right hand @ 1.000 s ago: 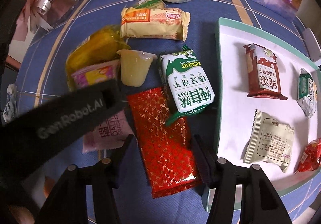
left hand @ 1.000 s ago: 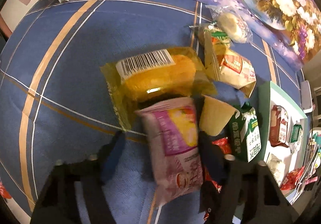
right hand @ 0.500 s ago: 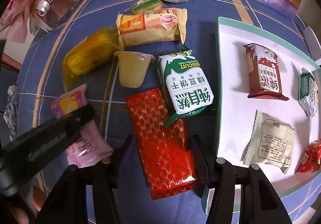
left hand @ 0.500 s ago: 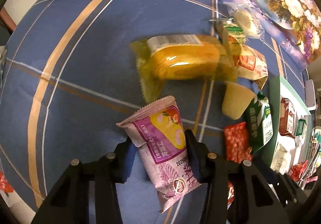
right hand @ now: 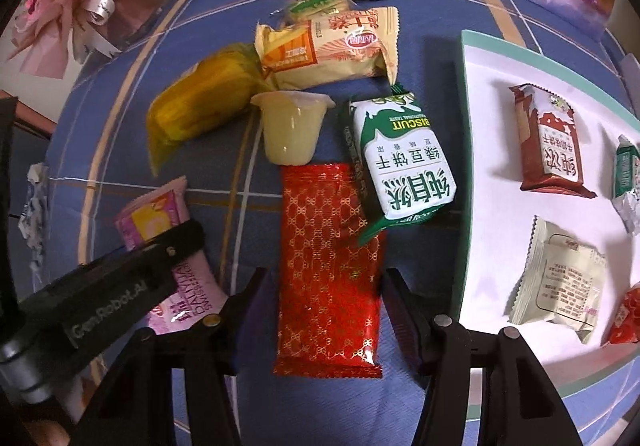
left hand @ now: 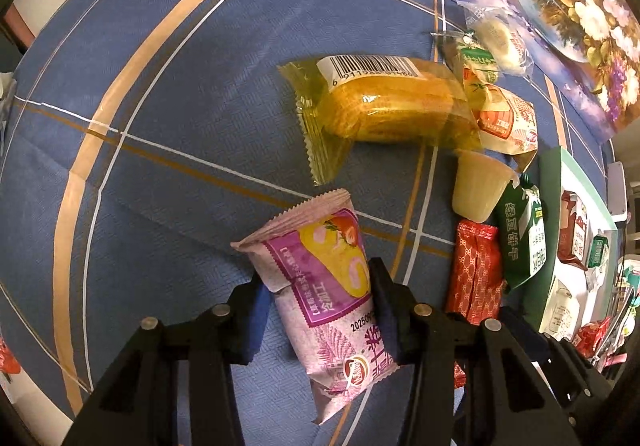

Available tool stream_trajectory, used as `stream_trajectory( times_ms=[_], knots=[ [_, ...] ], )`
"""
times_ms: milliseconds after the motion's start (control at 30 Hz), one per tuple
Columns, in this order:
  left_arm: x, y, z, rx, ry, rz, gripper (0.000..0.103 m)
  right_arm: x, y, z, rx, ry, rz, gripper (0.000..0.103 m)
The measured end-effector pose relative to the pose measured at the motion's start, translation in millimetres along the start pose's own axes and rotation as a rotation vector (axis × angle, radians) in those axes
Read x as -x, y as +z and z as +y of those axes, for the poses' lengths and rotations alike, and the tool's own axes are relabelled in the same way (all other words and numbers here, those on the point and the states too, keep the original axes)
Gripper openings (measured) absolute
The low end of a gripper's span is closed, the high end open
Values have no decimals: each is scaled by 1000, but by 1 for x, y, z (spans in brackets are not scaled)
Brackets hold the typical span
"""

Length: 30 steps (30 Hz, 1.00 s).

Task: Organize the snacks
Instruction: 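Grasp the pink pastry bag with the left tool while the right tool grasps the red gold-patterned bar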

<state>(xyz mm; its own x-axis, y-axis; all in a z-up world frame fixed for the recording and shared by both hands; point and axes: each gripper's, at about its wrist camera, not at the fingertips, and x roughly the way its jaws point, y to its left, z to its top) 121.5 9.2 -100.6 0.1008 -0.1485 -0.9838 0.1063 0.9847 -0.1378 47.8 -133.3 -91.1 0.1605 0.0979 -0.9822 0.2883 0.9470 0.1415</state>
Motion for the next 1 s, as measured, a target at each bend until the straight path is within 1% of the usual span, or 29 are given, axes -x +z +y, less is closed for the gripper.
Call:
stream_trajectory(
  times_ms=[133,300,500,667,733,767,1000],
  knots=[
    [0,-2,2,-4,5,-2,49,-3,-1,7,18,-26,-5,60],
    [-3,-2,-7,-33,40,-11,49,-8,-5,23,62,-90,-17,60],
    [-2,-7,-18,-37,57,-20,49,-12,-9,39,94,-134,-34,60],
    [0,-11,-23,-58,85,-30,49,-11,-12,45,92,-133,-41,60],
    [0,-11,-26,-62,93,-33,49,-13,-16,43,91,-132,-42,60],
    [0,-12,-28,-65,96,-34,49,-14,-15,36,92,-129,-42,60],
    [2,-14,-36,-69,103,-36,49,-9,-14,29,90,-123,-40,59]
  ],
)
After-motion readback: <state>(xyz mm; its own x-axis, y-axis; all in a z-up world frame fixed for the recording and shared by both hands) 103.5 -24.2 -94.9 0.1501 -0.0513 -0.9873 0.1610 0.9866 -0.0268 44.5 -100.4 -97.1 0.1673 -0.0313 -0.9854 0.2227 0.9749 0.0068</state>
